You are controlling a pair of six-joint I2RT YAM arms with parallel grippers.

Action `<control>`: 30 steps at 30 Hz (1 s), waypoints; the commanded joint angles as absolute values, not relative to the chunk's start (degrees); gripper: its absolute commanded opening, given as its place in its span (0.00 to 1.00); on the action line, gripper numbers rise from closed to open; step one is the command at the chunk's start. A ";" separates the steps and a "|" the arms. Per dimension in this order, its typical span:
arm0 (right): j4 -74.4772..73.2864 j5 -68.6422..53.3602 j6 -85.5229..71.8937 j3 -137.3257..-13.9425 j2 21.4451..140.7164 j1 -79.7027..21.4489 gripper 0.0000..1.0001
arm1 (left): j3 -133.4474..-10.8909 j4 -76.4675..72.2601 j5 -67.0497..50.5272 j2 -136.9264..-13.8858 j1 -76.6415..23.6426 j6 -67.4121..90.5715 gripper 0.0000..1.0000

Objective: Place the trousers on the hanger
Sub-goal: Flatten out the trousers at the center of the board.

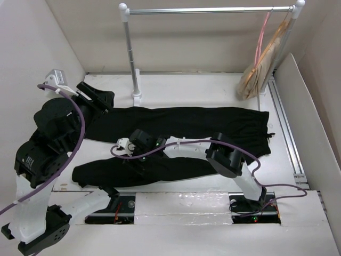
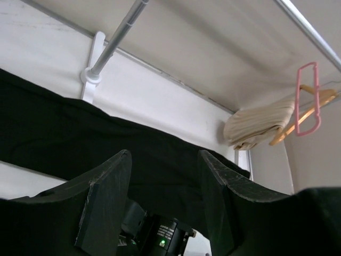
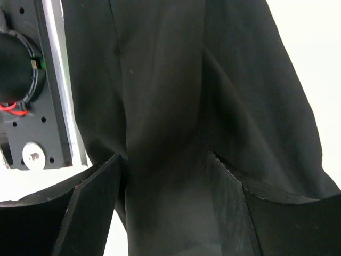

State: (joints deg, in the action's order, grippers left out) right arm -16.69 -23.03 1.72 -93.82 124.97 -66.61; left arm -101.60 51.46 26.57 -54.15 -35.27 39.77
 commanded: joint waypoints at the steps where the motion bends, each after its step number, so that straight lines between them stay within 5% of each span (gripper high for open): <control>1: -15.91 -24.70 0.88 -98.79 126.20 -67.68 0.70 | -99.85 49.66 26.72 -52.83 -35.33 38.85 0.49; 3: -15.12 -24.87 0.09 -99.49 127.70 -67.68 0.48 | -97.92 48.96 26.54 -52.47 -35.33 38.41 0.48; 5: -14.50 -24.53 -1.65 -100.28 127.79 -67.68 0.12 | -96.77 48.69 26.37 -52.21 -35.33 38.06 0.48; 7: -14.07 -22.51 -1.67 -100.98 125.17 -67.68 0.01 | -95.28 48.43 27.15 -52.12 -35.33 37.53 0.48; 16: -24.07 -17.49 7.81 -99.51 104.00 -67.76 0.00 | -103.79 48.78 30.23 -57.92 -35.33 30.85 0.48; 26: -24.35 -16.98 5.10 -57.96 87.02 -77.95 0.01 | -79.66 47.02 26.46 -54.06 -35.33 34.18 0.50; 30: -24.78 -16.44 3.78 -55.19 84.12 -78.49 0.44 | -72.88 48.69 22.79 -54.40 -34.37 36.47 0.51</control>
State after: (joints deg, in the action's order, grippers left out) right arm -24.91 -18.24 4.75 -54.22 88.25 -79.22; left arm -76.34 48.05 26.02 -54.63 -35.16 34.09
